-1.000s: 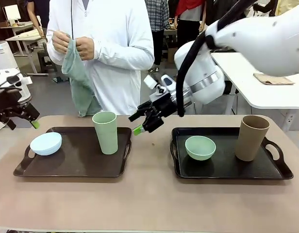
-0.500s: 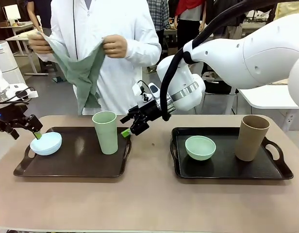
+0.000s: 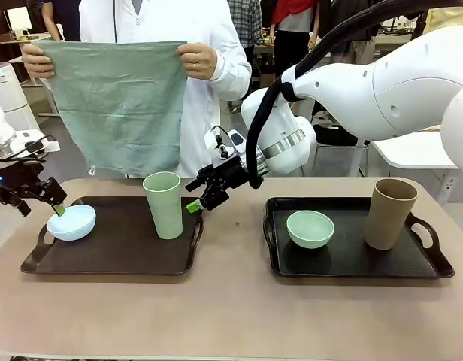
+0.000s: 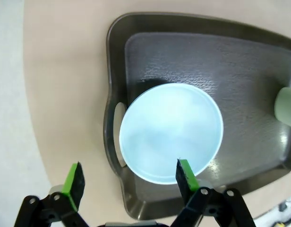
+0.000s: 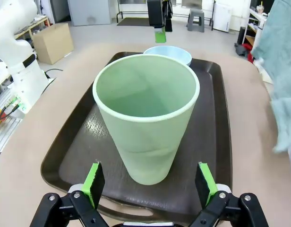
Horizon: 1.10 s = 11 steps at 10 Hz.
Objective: Set up a tray with a mat and arrange the tableware.
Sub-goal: Pick up the Picnic Bowl and Reusable plastic cup from the Handle tray in front of the human's position and hold them in the air.
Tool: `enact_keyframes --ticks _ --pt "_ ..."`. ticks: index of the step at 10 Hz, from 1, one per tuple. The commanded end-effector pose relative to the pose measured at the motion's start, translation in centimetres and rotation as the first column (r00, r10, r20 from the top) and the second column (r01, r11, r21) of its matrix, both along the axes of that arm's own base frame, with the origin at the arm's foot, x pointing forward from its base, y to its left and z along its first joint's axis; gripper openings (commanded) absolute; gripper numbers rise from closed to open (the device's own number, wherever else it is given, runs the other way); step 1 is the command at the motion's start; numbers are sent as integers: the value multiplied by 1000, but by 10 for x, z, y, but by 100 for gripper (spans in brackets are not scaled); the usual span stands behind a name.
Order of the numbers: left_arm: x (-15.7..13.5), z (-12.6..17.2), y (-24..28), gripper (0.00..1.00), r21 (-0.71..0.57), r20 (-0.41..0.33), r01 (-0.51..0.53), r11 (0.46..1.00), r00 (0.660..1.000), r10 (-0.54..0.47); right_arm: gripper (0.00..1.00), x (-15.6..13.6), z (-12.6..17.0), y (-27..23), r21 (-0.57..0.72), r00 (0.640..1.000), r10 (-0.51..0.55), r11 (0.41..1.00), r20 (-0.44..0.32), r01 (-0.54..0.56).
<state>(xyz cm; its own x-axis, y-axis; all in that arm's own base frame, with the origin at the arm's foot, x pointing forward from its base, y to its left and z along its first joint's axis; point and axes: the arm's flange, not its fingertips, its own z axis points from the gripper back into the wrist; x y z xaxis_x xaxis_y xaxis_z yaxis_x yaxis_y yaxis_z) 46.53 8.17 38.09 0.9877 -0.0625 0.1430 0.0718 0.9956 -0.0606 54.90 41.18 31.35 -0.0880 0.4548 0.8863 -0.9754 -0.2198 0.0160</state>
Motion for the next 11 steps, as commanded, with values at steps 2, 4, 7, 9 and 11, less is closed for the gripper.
enact_keyframes --ticks 2,4,7,9,11 --pt "21 -14 8 100 -61 6 -13 998 1000 13 100 7 -19 29 -12 998 -52 999 -47 51" --pt "30 -22 14 100 -73 -9 -17 997 1000 17 100 9 -27 36 -6 995 -64 998 -76 64" --pt "44 -39 16 100 -64 -47 -36 997 998 33 100 8 -33 48 1 995 -52 999 -90 52" --pt "50 -45 15 100 -72 -70 -41 997 997 36 100 5 -34 56 16 994 -17 1000 -105 19" --pt "50 -46 15 100 -76 -75 -45 996 996 40 100 -2 -37 66 25 991 17 1000 -135 -14"
